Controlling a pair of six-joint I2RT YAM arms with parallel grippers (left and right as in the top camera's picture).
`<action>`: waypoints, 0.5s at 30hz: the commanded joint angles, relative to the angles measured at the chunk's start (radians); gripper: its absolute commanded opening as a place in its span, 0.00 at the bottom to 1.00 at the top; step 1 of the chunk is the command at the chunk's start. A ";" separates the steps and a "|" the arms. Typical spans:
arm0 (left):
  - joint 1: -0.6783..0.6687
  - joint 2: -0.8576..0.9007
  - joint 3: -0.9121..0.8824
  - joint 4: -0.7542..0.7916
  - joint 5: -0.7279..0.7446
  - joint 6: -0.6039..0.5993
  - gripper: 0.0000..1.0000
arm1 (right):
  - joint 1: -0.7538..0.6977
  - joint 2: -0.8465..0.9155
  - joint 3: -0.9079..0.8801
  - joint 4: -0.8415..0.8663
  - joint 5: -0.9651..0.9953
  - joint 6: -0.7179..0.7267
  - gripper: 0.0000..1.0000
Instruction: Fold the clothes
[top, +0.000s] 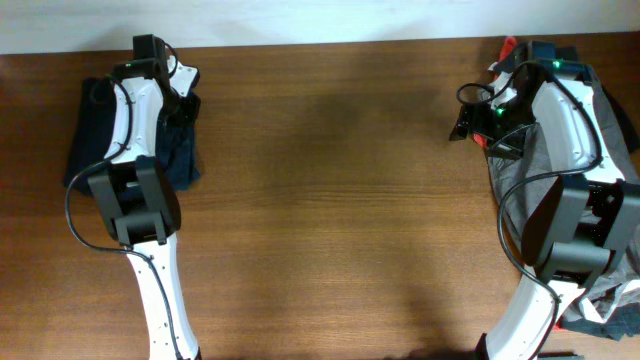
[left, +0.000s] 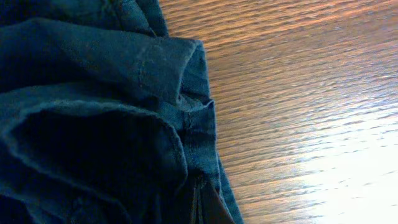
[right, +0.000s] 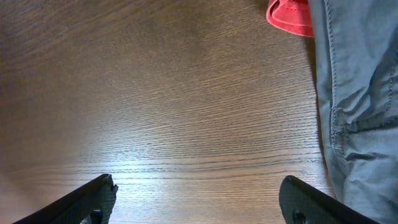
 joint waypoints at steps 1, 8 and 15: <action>0.024 0.030 -0.028 -0.001 -0.051 0.025 0.01 | 0.005 -0.024 0.017 -0.003 -0.005 -0.011 0.89; 0.013 0.010 0.002 -0.020 -0.052 -0.077 0.32 | 0.004 -0.024 0.017 0.023 -0.002 -0.013 0.99; 0.013 -0.032 0.163 -0.166 -0.051 -0.082 0.38 | 0.002 -0.028 0.086 0.020 0.085 -0.064 0.99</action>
